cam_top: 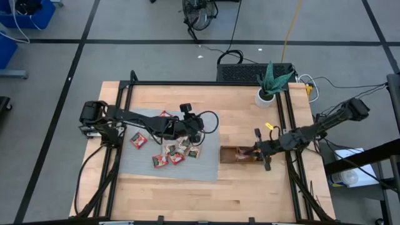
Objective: Pick & Place Tea
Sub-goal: Put the red tea bag into the middle section of the wooden organizer
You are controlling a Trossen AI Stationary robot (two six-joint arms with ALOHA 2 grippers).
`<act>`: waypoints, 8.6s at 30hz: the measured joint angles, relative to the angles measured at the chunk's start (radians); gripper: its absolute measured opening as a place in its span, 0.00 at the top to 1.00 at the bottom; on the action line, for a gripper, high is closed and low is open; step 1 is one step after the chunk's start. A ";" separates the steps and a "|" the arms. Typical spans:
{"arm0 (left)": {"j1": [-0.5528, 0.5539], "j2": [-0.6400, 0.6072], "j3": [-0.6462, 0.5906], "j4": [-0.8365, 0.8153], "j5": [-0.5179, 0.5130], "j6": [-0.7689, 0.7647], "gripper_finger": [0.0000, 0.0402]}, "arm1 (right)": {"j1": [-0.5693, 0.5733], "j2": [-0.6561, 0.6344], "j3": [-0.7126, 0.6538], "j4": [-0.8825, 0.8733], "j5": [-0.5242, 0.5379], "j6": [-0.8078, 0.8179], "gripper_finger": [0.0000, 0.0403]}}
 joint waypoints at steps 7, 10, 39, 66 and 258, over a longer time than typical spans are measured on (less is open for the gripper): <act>0.012 0.000 0.000 -0.002 0.019 -0.011 0.83 | 0.142 0.002 -0.082 0.002 0.334 0.074 1.00; 0.011 0.000 0.000 -0.003 0.020 -0.008 0.83 | 0.199 0.000 -0.083 0.019 0.361 0.066 1.00; 0.012 0.000 0.000 0.001 0.020 -0.019 0.83 | 0.295 0.318 -0.111 0.130 0.587 0.223 1.00; 0.012 0.000 0.000 0.000 0.020 -0.022 0.83 | 0.294 0.337 -0.111 0.157 0.674 0.238 0.71; 0.224 -0.245 -0.195 0.782 0.588 -0.089 0.97 | -0.568 0.729 0.401 0.676 -0.066 -0.429 0.59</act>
